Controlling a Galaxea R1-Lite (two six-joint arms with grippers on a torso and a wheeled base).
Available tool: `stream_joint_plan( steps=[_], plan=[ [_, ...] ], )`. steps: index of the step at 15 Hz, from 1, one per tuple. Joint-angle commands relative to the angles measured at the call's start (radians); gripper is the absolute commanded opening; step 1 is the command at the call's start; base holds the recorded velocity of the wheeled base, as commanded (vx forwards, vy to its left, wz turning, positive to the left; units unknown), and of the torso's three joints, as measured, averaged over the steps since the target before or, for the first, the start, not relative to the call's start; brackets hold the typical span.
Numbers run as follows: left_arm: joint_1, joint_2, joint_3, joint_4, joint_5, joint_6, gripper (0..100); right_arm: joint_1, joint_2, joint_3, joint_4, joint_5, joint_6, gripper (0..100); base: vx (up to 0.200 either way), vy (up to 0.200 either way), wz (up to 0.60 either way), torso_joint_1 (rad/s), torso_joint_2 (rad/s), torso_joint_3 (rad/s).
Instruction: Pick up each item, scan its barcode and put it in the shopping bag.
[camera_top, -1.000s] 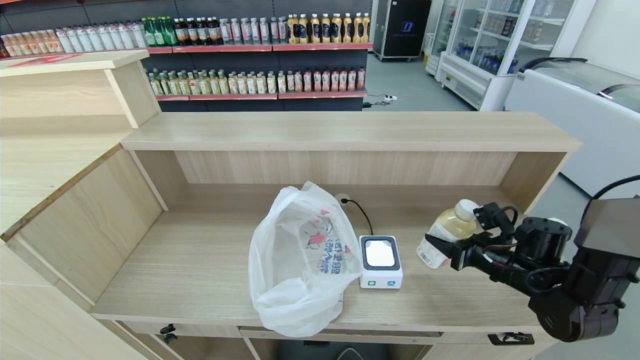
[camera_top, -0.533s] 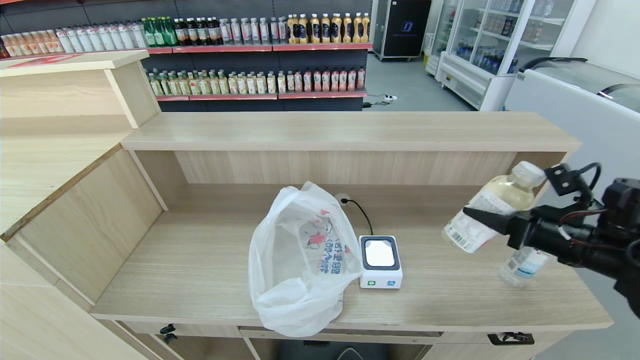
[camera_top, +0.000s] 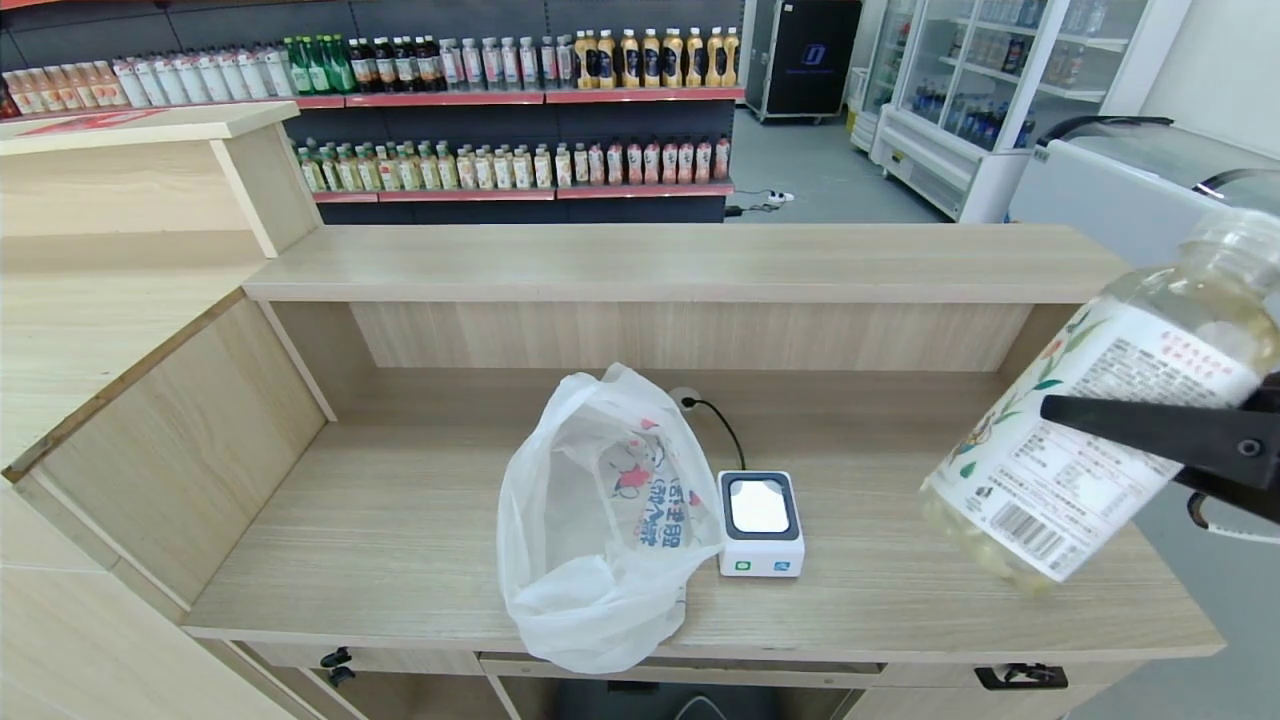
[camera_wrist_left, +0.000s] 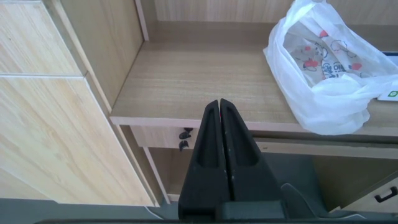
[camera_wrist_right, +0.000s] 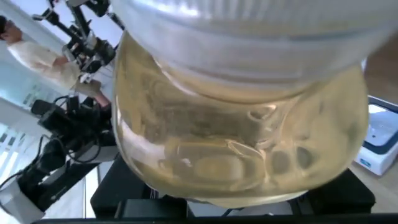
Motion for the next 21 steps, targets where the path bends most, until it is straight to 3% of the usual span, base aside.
stream_joint_plan(
  steps=[1,3,7,15,21],
  plan=[
    [0.001,0.0,0.0,0.0,0.001,0.0,0,0.083,-0.077,-0.034,0.011,-0.001,0.002,0,0.0,0.0,0.0,0.0,0.0,0.0],
    [0.001,0.0,0.0,0.0,0.001,0.0,0,0.112,-0.069,-0.062,0.018,0.002,0.009,0,0.0,0.0,0.0,0.0,0.0,0.0],
    [0.001,0.0,0.0,0.0,0.001,0.0,0,0.172,-0.075,-0.137,0.023,0.002,0.175,0,0.0,0.0,0.0,0.0,0.0,0.0],
    [0.001,0.0,0.0,0.0,-0.001,0.0,0,0.178,-0.038,-0.126,0.026,-0.012,0.183,0,0.0,0.0,0.0,0.0,0.0,0.0],
    [0.001,0.0,0.0,0.0,0.001,0.0,0,0.309,-0.029,-0.126,0.026,-0.263,0.178,0,0.0,0.0,0.0,0.0,0.0,0.0]
  ],
)
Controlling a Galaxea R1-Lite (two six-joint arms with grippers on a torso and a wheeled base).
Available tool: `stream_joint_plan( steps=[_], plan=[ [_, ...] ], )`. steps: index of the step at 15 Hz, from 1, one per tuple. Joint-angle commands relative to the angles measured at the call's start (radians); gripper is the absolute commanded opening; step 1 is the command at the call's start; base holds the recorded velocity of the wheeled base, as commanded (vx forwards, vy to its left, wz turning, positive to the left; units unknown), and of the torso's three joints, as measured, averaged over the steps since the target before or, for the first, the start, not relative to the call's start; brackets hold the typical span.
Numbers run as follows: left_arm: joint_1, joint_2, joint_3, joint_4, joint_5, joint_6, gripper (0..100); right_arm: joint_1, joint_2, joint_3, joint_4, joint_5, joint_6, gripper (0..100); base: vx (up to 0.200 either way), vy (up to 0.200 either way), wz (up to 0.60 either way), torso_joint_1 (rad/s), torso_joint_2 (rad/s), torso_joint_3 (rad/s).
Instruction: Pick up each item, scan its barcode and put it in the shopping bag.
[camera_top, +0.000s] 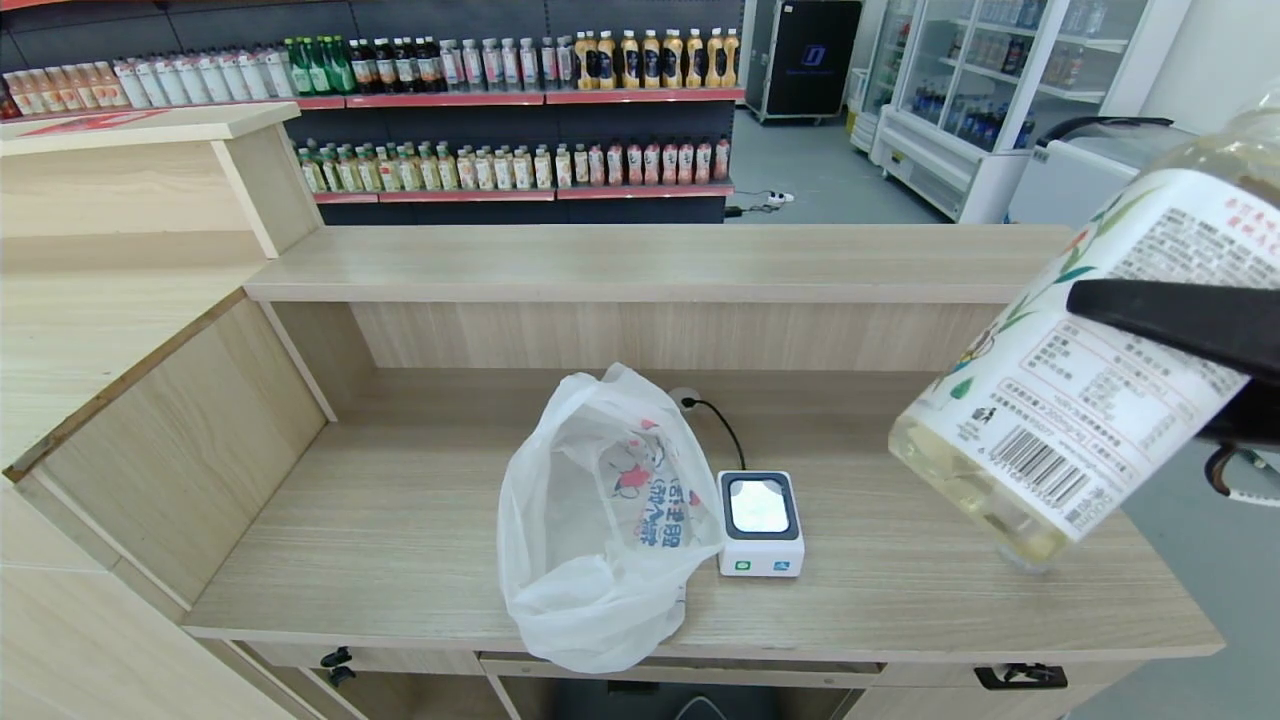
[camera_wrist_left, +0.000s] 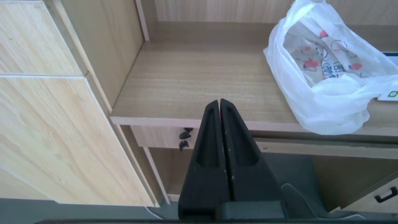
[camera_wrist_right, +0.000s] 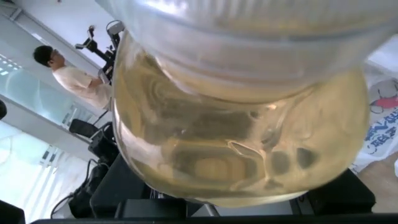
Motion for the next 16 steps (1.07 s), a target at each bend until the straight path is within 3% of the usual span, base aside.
stream_joint_plan(
  steps=[1,4,16],
  plan=[
    [0.0,0.0,0.0,0.0,0.001,0.0,0,0.044,0.001,0.002,0.0,-0.008,0.001,0,0.0,0.0,0.0,0.0,0.0,0.0],
    [0.0,0.0,0.0,0.0,-0.001,0.0,0,0.084,-0.025,-0.007,0.058,-0.007,0.001,0,0.0,0.0,0.0,0.0,0.0,0.0],
    [0.0,0.0,0.0,0.0,0.001,0.0,0,0.114,-0.05,-0.012,0.081,0.01,0.029,0,0.0,0.0,0.0,0.0,0.0,0.0]
  ],
)
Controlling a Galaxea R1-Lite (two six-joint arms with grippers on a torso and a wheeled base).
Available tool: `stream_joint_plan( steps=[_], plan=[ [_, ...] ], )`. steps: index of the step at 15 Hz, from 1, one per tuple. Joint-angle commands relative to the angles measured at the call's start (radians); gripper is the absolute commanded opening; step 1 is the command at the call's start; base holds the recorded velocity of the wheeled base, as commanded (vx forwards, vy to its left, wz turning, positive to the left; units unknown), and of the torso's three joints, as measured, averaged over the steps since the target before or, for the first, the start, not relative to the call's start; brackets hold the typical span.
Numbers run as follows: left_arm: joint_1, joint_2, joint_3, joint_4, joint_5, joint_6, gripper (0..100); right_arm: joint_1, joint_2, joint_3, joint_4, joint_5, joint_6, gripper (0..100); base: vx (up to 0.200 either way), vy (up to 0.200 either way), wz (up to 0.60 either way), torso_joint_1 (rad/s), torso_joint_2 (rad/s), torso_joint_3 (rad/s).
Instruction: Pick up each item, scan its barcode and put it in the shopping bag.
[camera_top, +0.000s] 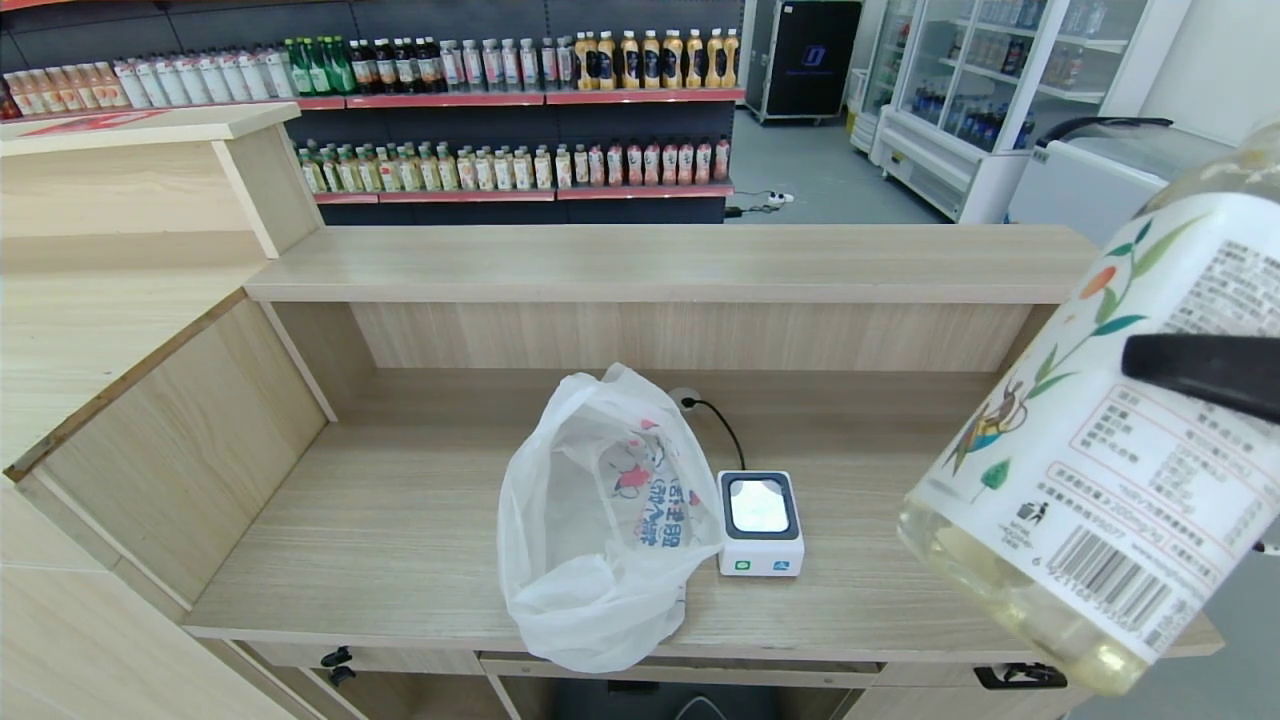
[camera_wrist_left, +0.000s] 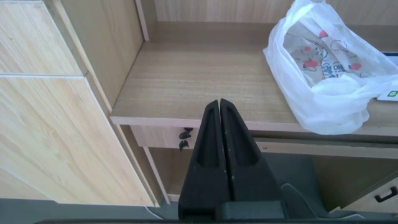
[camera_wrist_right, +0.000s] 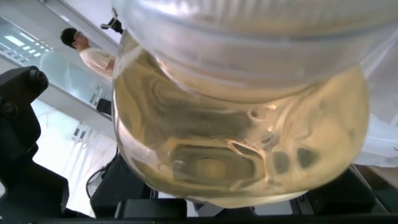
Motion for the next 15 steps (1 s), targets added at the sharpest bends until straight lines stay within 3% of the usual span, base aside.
stream_joint_plan(
  steps=[1,15],
  plan=[
    [0.001,0.0,0.0,0.0,0.001,0.0,0,0.006,-0.015,0.001,0.007,0.002,0.0,0,0.0,0.0,0.0,0.0,0.0,0.0],
    [0.001,0.0,0.0,0.0,0.001,0.0,0,-0.005,-0.043,0.004,0.038,-0.002,0.002,0,0.0,0.0,0.0,0.0,0.0,0.0]
  ],
)
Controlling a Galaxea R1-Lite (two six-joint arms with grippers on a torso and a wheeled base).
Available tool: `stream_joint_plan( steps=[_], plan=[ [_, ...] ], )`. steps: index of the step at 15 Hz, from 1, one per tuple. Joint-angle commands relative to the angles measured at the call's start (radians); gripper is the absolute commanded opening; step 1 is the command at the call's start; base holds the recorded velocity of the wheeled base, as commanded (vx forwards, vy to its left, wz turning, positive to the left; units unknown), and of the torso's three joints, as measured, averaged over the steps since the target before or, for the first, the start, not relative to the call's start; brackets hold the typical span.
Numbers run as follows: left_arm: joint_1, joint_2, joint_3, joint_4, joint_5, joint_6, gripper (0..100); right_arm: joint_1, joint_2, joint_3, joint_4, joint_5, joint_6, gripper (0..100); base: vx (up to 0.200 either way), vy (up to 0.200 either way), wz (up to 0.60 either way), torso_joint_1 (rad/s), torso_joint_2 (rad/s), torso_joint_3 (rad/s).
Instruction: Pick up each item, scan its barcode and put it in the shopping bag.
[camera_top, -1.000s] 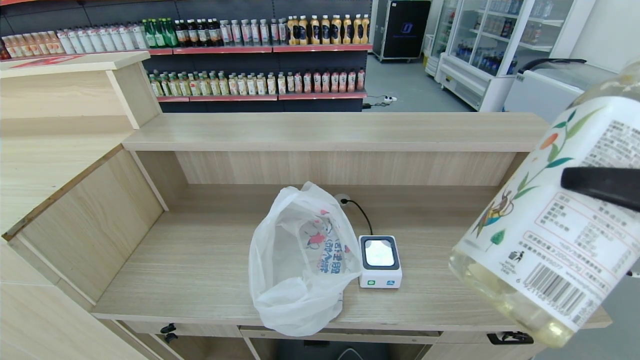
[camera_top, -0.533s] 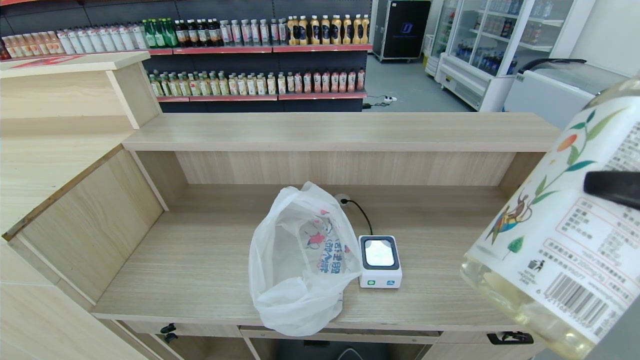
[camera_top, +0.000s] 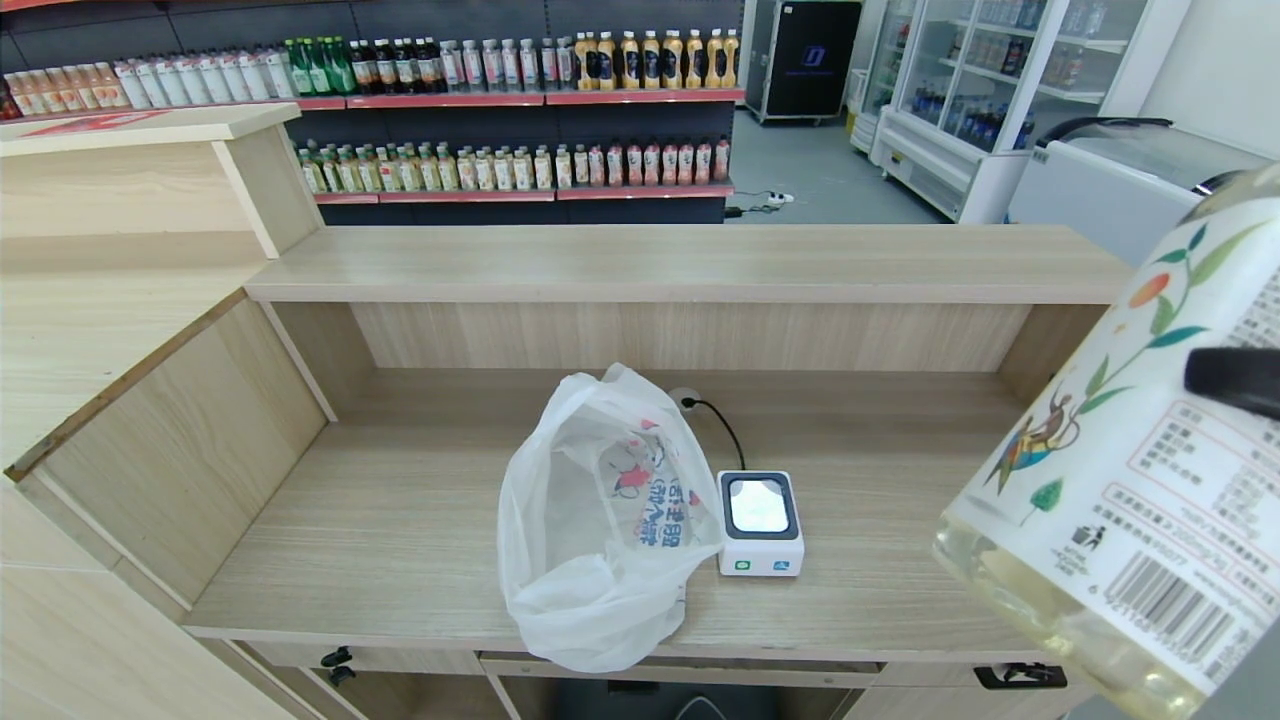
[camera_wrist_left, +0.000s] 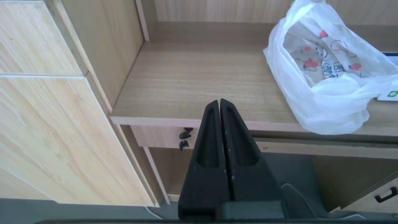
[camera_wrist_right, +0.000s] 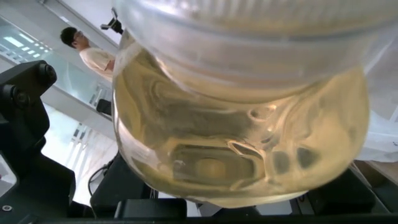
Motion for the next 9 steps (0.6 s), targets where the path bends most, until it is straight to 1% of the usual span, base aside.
stream_joint_plan(
  steps=[1,4,5,6,7,8,9],
  plan=[
    [0.0,0.0,0.0,0.0,0.001,0.0,0,0.0,-0.005,-0.003,0.007,0.001,0.0,0,0.0,0.0,0.0,0.0,0.0,0.0],
    [0.0,0.0,0.0,0.0,0.001,0.0,0,-0.003,-0.006,0.0,0.007,-0.009,-0.002,0,0.0,0.0,0.0,0.0,0.0,0.0],
    [0.0,0.0,0.0,0.0,0.001,0.0,0,-0.049,0.006,0.008,0.006,-0.019,-0.028,0,0.0,0.0,0.0,0.0,0.0,0.0],
    [0.0,0.0,0.0,0.0,-0.001,0.0,0,-0.12,0.033,0.006,0.004,-0.027,-0.08,0,0.0,0.0,0.0,0.0,0.0,0.0],
    [0.0,0.0,0.0,0.0,0.001,0.0,0,-0.223,0.076,0.006,-0.004,-0.027,-0.175,0,0.0,0.0,0.0,0.0,0.0,0.0],
    [0.0,0.0,0.0,0.0,0.001,0.0,0,-0.272,0.092,0.009,-0.004,-0.029,-0.221,0,0.0,0.0,0.0,0.0,0.0,0.0],
    [0.0,0.0,0.0,0.0,0.001,0.0,0,-0.367,0.119,0.02,-0.005,-0.032,-0.307,0,0.0,0.0,0.0,0.0,0.0,0.0]
  ],
)
